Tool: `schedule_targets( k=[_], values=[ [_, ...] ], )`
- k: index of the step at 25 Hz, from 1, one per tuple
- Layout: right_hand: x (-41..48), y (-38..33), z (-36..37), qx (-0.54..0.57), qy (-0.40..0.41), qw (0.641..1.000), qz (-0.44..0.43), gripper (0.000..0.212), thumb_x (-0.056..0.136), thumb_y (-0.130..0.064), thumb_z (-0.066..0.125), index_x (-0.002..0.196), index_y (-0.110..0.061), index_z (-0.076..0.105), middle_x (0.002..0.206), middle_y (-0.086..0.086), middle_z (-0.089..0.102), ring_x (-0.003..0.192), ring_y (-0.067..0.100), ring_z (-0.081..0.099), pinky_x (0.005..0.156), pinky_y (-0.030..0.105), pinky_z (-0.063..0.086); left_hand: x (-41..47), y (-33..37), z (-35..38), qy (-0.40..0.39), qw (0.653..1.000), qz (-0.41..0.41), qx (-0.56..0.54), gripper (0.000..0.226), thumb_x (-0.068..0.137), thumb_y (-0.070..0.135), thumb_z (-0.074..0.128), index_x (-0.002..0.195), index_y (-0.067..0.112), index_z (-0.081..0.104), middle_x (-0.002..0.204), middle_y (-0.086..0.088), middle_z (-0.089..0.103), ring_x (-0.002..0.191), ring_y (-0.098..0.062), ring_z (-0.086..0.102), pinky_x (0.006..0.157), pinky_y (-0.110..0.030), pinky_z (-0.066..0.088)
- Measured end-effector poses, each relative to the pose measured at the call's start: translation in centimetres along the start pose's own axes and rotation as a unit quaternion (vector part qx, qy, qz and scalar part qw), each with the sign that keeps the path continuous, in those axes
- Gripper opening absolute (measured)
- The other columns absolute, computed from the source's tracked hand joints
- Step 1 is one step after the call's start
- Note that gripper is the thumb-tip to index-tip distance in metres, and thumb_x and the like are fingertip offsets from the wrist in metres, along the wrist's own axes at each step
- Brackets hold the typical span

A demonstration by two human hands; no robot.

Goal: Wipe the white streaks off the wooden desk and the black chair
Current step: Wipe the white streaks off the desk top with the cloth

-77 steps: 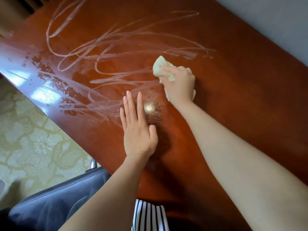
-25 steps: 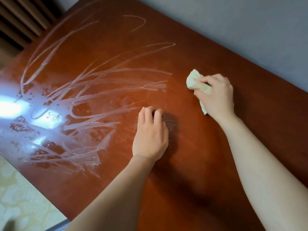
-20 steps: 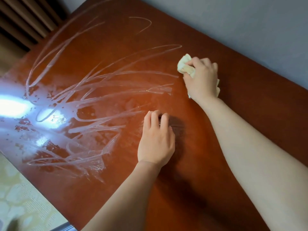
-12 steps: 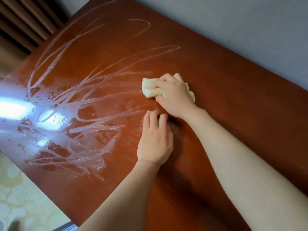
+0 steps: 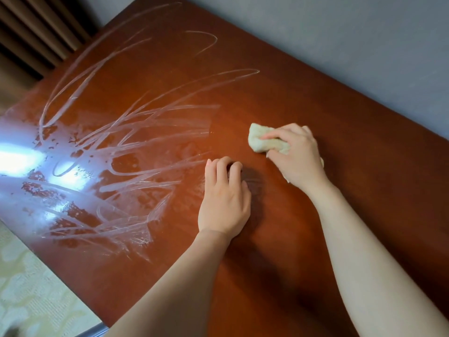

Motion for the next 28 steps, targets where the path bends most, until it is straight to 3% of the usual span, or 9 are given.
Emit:
schedule_targets(
  k=[2, 4, 9, 14, 21, 24, 28],
  values=[
    [2.2, 1.2, -0.3, -0.016, 0.048, 0.998, 0.033, 0.030, 0.075, -0.014, 0.064, 0.101, -0.027, 0.070, 0.104, -0.002, 0.061, 0.096, 0.026, 0.049, 0.084, 0.026, 0.032, 0.1, 0.0, 0.1, -0.011, 1.000, -0.011, 0.007, 0.038, 0.090, 0.019, 0.036, 0.120, 0.003, 0.051, 0.130, -0.017, 0.047, 0.127, -0.032, 0.031, 0.116, -0.050, 0.018],
    [4.5, 2.0, -0.6, -0.035, 0.098, 0.992, 0.071, 0.029, 0.077, -0.016, 0.061, 0.104, -0.024, 0.068, 0.109, 0.004, 0.062, 0.100, 0.029, 0.051, 0.080, 0.023, 0.027, 0.1, 0.1, 0.1, -0.023, 1.000, -0.011, 0.013, 0.046, 0.092, 0.022, 0.034, 0.133, 0.003, 0.047, 0.144, -0.017, 0.040, 0.138, -0.030, 0.023, 0.119, -0.045, 0.008],
    [8.3, 1.3, 0.0, -0.090, 0.136, 0.972, 0.168, 0.028, 0.088, -0.022, 0.055, 0.116, -0.024, 0.058, 0.125, 0.002, 0.052, 0.116, 0.025, 0.043, 0.092, 0.036, 0.036, 0.3, 0.1, 0.6, -0.058, 0.998, -0.009, 0.005, 0.055, 0.096, 0.028, 0.027, 0.148, 0.009, 0.030, 0.156, -0.007, 0.023, 0.146, -0.020, 0.009, 0.118, -0.032, -0.001],
    [7.7, -0.2, 1.3, -0.118, 0.059, 0.991, 0.031, 0.033, 0.089, -0.021, 0.055, 0.122, -0.024, 0.057, 0.126, 0.003, 0.051, 0.114, 0.029, 0.042, 0.093, 0.037, 0.034, 0.3, -0.2, 0.8, -0.072, 0.997, -0.015, 0.009, 0.055, 0.097, 0.030, 0.025, 0.149, 0.011, 0.028, 0.157, -0.005, 0.021, 0.146, -0.016, 0.007, 0.119, -0.029, 0.000],
    [-0.7, -1.8, 1.3, -0.019, 0.026, 0.994, -0.107, 0.029, 0.074, -0.014, 0.068, 0.101, -0.023, 0.072, 0.092, -0.001, 0.061, 0.088, 0.020, 0.049, 0.075, 0.023, 0.033, 0.4, 0.0, 0.6, -0.072, 0.997, -0.020, 0.004, 0.058, 0.095, 0.031, 0.022, 0.148, 0.011, 0.030, 0.157, -0.004, 0.021, 0.145, -0.011, 0.005, 0.119, -0.026, 0.000],
    [-2.9, 0.3, -0.6, 0.007, 0.019, 0.996, -0.089, 0.031, 0.070, -0.010, 0.073, 0.099, -0.022, 0.074, 0.087, -0.002, 0.061, 0.088, 0.019, 0.052, 0.074, 0.025, 0.040, 0.4, 0.0, 0.6, -0.077, 0.997, -0.022, 0.008, 0.058, 0.095, 0.032, 0.020, 0.149, 0.013, 0.028, 0.157, -0.001, 0.020, 0.145, -0.009, 0.003, 0.119, -0.025, 0.000],
    [-0.9, 5.7, -4.6, -0.029, 0.127, 0.991, 0.009, 0.028, 0.072, -0.010, 0.070, 0.099, -0.015, 0.073, 0.092, 0.009, 0.063, 0.088, 0.031, 0.057, 0.077, 0.024, 0.037, 0.4, 0.1, 0.6, -0.078, 0.997, -0.027, 0.011, 0.058, 0.095, 0.033, 0.019, 0.149, 0.014, 0.028, 0.157, -0.001, 0.020, 0.145, -0.008, 0.002, 0.119, -0.024, -0.001]
  ],
)
Point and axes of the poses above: each hand's wrist, its own x-axis towards the middle knuckle, its own z-axis out of the palm, y = z × x, the point moved 6 cm from there along x, towards the middle knuckle
